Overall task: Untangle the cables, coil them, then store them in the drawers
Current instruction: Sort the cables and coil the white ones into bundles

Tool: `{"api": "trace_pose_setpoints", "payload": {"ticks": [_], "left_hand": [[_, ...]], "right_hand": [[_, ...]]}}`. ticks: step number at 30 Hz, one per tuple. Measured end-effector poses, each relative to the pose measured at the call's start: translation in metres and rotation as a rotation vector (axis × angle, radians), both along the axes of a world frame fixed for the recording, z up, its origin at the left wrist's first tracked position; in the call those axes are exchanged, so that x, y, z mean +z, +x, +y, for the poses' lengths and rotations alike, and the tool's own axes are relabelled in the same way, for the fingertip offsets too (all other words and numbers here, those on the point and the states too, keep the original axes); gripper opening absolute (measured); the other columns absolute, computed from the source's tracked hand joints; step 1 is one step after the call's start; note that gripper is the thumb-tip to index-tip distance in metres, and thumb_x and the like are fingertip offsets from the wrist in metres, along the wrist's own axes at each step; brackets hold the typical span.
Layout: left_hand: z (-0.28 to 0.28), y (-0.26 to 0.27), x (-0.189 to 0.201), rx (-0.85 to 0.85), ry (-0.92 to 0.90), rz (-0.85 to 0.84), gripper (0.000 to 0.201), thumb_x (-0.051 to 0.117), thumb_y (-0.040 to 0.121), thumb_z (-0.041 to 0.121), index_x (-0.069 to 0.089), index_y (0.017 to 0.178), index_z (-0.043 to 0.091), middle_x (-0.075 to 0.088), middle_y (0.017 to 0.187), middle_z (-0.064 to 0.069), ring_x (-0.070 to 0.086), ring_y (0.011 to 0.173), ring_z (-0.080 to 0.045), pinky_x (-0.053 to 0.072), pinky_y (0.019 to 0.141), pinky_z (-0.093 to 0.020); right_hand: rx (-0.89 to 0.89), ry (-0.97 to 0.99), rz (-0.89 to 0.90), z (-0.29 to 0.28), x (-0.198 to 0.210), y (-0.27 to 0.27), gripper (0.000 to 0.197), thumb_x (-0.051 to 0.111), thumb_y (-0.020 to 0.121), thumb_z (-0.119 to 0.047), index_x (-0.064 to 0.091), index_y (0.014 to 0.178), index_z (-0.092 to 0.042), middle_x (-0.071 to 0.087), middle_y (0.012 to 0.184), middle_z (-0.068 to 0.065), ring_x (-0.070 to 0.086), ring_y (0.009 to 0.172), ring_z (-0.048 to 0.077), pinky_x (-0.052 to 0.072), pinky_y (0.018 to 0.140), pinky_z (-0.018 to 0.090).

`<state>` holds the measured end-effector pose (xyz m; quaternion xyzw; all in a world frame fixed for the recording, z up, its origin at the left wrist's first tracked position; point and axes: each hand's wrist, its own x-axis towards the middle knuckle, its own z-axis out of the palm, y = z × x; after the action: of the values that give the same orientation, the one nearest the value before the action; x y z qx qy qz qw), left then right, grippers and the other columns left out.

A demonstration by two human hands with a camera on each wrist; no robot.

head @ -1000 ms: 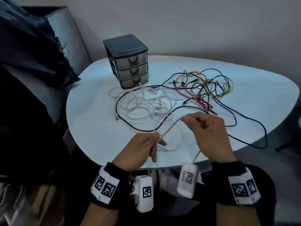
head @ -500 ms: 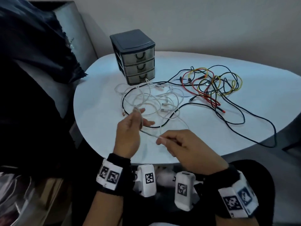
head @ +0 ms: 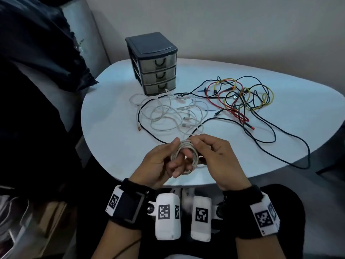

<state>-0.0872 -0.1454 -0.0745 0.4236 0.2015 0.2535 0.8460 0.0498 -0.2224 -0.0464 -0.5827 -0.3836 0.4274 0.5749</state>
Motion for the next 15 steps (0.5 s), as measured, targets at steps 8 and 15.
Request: {"api": "trace_pose_setpoints", "payload": {"ticks": [8, 15], "left_hand": [[-0.003, 0.005, -0.003, 0.268, 0.347, 0.309, 0.041, 0.05, 0.097, 0.041, 0.069, 0.077, 0.011, 0.047, 0.061, 0.001, 0.042, 0.061, -0.013, 0.037, 0.063, -0.027], [-0.023, 0.023, 0.005, 0.426, 0.429, 0.312, 0.024, 0.04, 0.106, 0.021, 0.055, 0.092, 0.009, 0.049, 0.061, 0.008, 0.044, 0.061, -0.009, 0.04, 0.06, -0.022]], "right_hand": [[-0.01, -0.071, 0.28, -0.006, 0.002, 0.011, 0.013, 0.052, 0.097, -0.002, 0.063, 0.102, -0.006, 0.072, 0.081, 0.017, 0.067, 0.062, 0.026, 0.056, 0.057, 0.033], [-0.129, -0.129, 0.577, -0.002, -0.005, 0.002, 0.014, 0.061, 0.086, -0.003, 0.057, 0.073, -0.005, 0.07, 0.066, 0.015, 0.062, 0.043, 0.018, 0.051, 0.042, 0.022]]}}
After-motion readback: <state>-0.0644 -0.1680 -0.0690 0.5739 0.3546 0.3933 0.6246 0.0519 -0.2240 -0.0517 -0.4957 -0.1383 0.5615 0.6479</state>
